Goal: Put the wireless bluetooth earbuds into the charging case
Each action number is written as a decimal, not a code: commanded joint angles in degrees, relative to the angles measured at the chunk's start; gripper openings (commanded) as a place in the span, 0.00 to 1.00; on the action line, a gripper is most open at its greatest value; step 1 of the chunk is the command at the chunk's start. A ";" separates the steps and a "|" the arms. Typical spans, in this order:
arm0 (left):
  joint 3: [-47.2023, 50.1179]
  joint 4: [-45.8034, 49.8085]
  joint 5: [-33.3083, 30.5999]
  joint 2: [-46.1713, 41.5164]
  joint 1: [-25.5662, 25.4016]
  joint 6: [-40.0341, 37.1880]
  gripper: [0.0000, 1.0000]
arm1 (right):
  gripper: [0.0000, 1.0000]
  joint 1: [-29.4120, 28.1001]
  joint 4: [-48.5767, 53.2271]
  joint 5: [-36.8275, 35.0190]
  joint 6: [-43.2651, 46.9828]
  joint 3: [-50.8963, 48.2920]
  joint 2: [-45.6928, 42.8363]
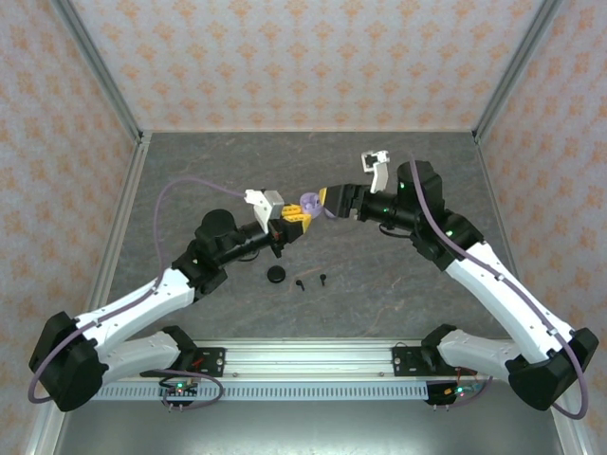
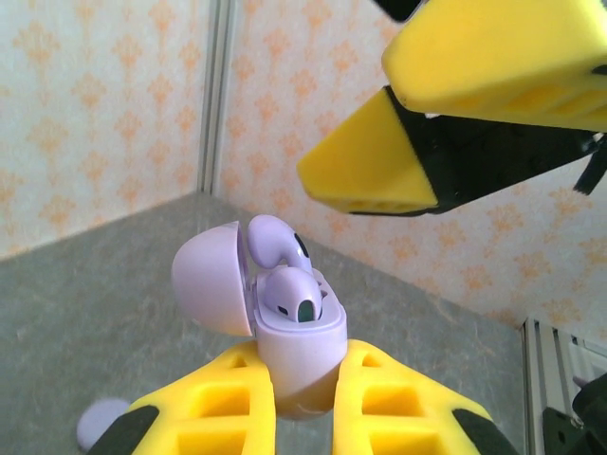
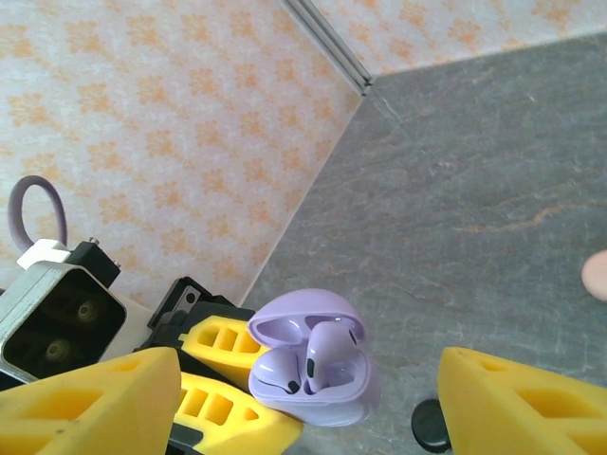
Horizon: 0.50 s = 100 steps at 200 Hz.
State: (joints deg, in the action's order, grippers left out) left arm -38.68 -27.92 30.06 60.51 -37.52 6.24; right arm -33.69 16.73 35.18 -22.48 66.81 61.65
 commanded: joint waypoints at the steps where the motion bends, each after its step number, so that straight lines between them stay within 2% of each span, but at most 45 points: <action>1: -3.13 -4.19 1.25 -2.45 -0.46 -2.73 0.00 | 0.74 0.19 -0.98 2.74 1.66 3.98 -0.61; 82: -5.08 -7.77 1.32 -2.87 -0.47 -4.39 0.00 | 0.75 0.16 -4.14 8.81 1.72 7.81 2.15; 100: -5.68 -7.64 1.40 -2.38 -0.45 -4.58 0.00 | 0.72 0.20 -5.53 10.33 1.48 8.17 2.67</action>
State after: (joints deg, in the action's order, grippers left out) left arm -41.76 -31.99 30.28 58.39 -37.52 3.44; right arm -33.69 15.62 41.67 -21.19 72.25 64.05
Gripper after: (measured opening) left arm 0.130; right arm 0.739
